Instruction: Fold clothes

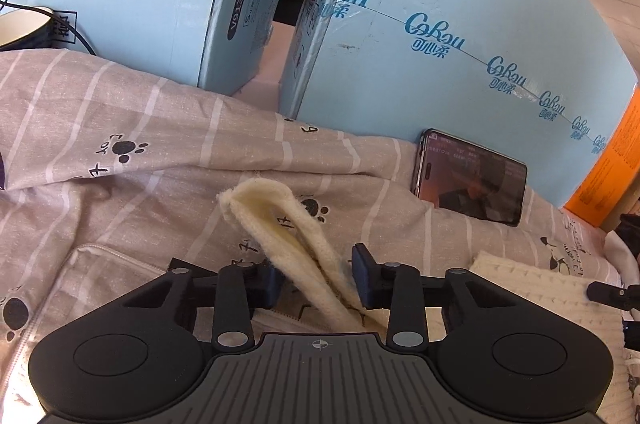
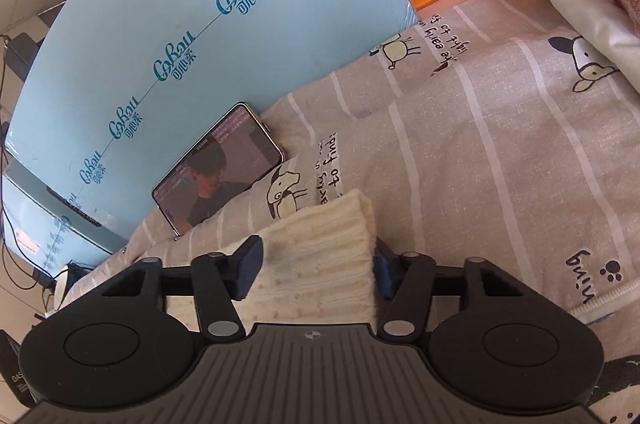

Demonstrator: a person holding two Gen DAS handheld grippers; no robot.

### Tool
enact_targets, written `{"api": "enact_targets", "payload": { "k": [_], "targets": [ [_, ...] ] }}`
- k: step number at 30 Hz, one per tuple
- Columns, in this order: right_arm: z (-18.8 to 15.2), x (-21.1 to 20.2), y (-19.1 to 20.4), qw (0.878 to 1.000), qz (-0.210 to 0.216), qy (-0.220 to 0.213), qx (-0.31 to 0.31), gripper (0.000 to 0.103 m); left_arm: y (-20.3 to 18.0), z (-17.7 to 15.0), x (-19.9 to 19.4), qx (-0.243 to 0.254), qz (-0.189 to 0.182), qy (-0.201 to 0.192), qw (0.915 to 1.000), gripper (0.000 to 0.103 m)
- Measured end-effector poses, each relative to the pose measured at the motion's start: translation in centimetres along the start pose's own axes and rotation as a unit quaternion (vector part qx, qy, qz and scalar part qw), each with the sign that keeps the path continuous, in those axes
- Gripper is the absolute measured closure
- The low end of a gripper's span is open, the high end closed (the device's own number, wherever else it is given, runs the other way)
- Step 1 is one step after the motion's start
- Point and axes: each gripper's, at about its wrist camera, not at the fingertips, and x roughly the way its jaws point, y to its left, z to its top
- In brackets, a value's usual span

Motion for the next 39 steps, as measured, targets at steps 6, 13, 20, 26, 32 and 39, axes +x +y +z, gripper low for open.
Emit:
{"api": "enact_targets", "payload": {
  "k": [6,13,20,26,32,39],
  "targets": [
    [0.0,-0.9,-0.5,0.998,0.057,-0.029,-0.009,0.092,-1.3,1.0,-1.1,0.026,-0.026,-0.032,0.9988,0.088],
    [1.2,-2.3,0.0,0.994,0.039,-0.094,-0.04,0.092,-3.5,2.7,1.0,0.074,-0.024,-0.029,0.9966,0.087],
    [0.8,0.0,-1.8,0.998,-0.012,-0.054,-0.041,0.09,-3.6,1.6,2.6,0.128,0.077,-0.01,0.9888,0.049],
    [0.1,-0.3,-1.8,0.996,-0.03,-0.063,-0.055,0.072,-1.0,2.6,-0.4,0.075,0.078,-0.035,0.9935,0.031],
    [0.1,-1.6,-1.7,0.995,-0.036,-0.078,-0.053,0.041,1.0,2.8,-9.2,0.022,0.047,-0.105,0.9932,0.006],
    [-0.5,-3.3,-0.4,0.994,-0.019,-0.078,-0.072,0.023,5.0,-4.6,-16.3,-0.022,0.053,-0.056,0.9967,0.006]
  ]
}}
